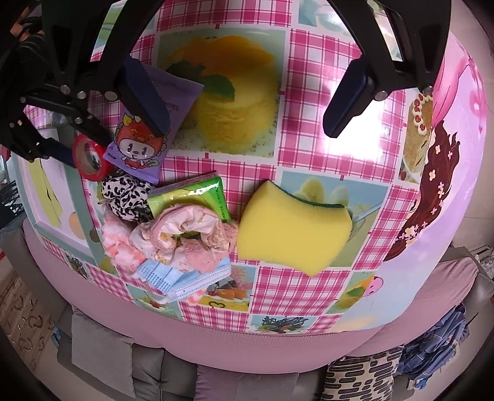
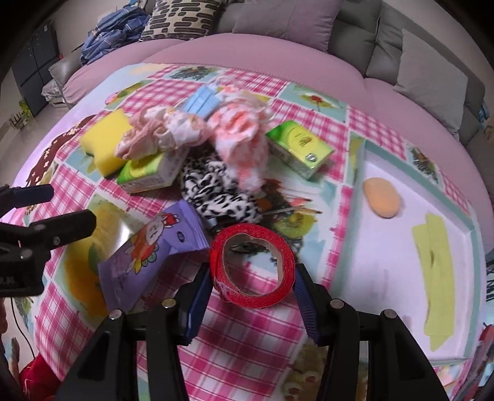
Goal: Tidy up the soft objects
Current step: 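Grasp the red tape roll with the right tool, then grasp the purple wipes pack with the left tool while the right tool lifts the tape roll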
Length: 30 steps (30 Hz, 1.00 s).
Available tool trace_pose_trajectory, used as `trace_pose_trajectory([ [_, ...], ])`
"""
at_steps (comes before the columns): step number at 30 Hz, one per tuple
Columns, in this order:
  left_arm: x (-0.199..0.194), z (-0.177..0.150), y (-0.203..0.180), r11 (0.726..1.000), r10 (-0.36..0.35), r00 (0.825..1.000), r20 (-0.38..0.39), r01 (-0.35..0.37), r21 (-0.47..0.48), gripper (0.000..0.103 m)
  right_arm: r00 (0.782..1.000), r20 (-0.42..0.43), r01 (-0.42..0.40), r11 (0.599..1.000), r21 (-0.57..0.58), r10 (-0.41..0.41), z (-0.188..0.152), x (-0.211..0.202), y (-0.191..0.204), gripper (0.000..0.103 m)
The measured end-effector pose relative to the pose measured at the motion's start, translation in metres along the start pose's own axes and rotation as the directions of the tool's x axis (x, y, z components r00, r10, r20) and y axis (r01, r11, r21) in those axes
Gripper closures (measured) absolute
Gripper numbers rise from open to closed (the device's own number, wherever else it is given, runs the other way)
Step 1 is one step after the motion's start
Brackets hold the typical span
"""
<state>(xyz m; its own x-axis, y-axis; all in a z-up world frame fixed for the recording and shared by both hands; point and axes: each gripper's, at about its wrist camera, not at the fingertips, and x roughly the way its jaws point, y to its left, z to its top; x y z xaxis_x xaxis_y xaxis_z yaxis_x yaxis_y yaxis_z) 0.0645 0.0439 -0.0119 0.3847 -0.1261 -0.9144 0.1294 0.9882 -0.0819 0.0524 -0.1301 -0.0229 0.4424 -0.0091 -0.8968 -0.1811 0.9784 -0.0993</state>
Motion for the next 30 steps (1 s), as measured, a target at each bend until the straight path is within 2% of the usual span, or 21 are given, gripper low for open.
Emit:
trace_pose_trajectory([
  [8,0.001,0.0,-0.01,0.999,-0.04,0.999,-0.006,0.04,0.031,0.004,0.999,0.023,0.03,0.999,0.038,-0.031,0.002,-0.012,-0.018,0.048],
  [12,0.005,-0.002,-0.028,0.991,-0.094,0.995,-0.022,0.096,0.089,0.004,0.997,0.062,0.04,0.996,0.076,-0.045,0.003,-0.027,-0.033,0.048],
  [17,0.015,-0.006,-0.056,0.973,-0.139,0.989,-0.057,0.147,0.177,0.004,0.996,0.06,0.055,0.988,0.142,-0.064,0.0,-0.032,-0.052,0.048],
  [23,0.031,-0.013,-0.08,0.961,-0.099,0.99,-0.101,0.122,0.248,0.005,0.996,0.064,0.053,0.98,0.191,-0.066,-0.003,-0.033,-0.067,0.048],
  [26,0.038,-0.016,-0.085,0.959,-0.092,0.987,-0.13,0.123,0.256,0.015,0.996,0.07,0.048,0.979,0.197,-0.062,-0.004,-0.035,-0.068,0.048],
  [29,0.038,-0.016,-0.089,0.954,-0.072,0.99,-0.125,0.105,0.281,0.017,0.996,0.071,0.042,0.979,0.2,-0.057,-0.004,-0.035,-0.068,0.048],
  [30,0.038,-0.016,-0.09,0.952,-0.078,0.989,-0.125,0.111,0.285,0.021,0.996,0.072,0.04,0.979,0.202,-0.056,-0.005,-0.035,-0.069,0.048],
])
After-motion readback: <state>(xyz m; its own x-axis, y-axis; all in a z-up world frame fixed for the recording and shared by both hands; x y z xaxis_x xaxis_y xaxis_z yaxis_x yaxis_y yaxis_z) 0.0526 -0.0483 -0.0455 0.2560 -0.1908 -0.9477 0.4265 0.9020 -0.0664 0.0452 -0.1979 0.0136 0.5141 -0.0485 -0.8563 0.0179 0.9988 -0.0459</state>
